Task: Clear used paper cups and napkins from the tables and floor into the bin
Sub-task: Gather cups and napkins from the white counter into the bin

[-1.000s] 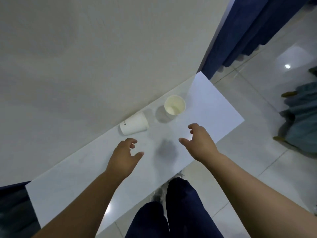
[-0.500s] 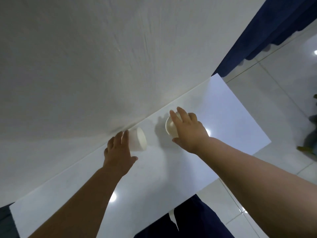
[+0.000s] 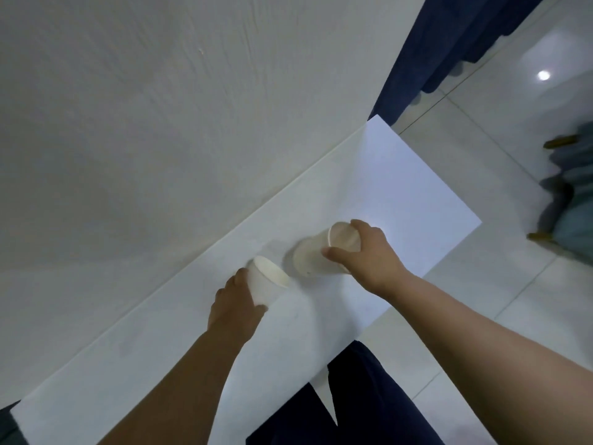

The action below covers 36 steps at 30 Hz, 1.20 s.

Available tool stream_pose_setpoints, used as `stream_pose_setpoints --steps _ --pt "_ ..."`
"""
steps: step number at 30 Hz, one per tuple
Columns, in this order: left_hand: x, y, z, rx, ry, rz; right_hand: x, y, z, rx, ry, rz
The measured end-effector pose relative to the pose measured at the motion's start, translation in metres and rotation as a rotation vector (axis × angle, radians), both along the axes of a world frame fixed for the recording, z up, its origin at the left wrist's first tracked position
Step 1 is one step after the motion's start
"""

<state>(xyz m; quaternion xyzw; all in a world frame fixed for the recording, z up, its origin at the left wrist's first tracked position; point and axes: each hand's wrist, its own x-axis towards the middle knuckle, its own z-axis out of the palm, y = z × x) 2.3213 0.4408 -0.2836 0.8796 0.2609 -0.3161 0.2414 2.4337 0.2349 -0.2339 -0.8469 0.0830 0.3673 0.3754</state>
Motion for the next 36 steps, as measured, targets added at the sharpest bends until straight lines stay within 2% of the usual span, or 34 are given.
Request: stream_pose_setpoints --steps 4,8,14,19,24,26,31,36 --pt "-0.030 -0.006 0.017 -0.171 -0.120 -0.074 -0.038 -0.013 0.021 0.161 0.020 -0.169" --pt "-0.047 -0.014 0.047 -0.319 -0.252 -0.151 -0.087 -0.030 0.041 0.212 0.097 -0.126" --pt "-0.058 -0.045 0.097 -0.443 -0.282 -0.398 -0.148 -0.054 0.076 0.271 0.113 -0.120" --pt "-0.074 -0.091 0.131 -0.523 -0.281 -0.504 -0.192 -0.086 0.105 0.303 0.035 -0.341" --pt "-0.100 -0.160 0.152 -0.644 -0.198 -0.621 -0.250 -0.138 0.119 0.167 -0.074 -0.594" --pt "-0.116 -0.190 0.155 -0.649 -0.163 -0.688 -0.281 -0.161 0.123 0.112 -0.097 -0.697" --pt "-0.155 -0.256 0.153 -0.483 -0.092 -0.857 -0.371 -0.225 0.123 -0.023 -0.083 -0.877" --pt "-0.199 -0.334 0.153 -0.437 -0.054 -0.916 -0.470 -0.282 0.105 -0.085 -0.024 -1.125"
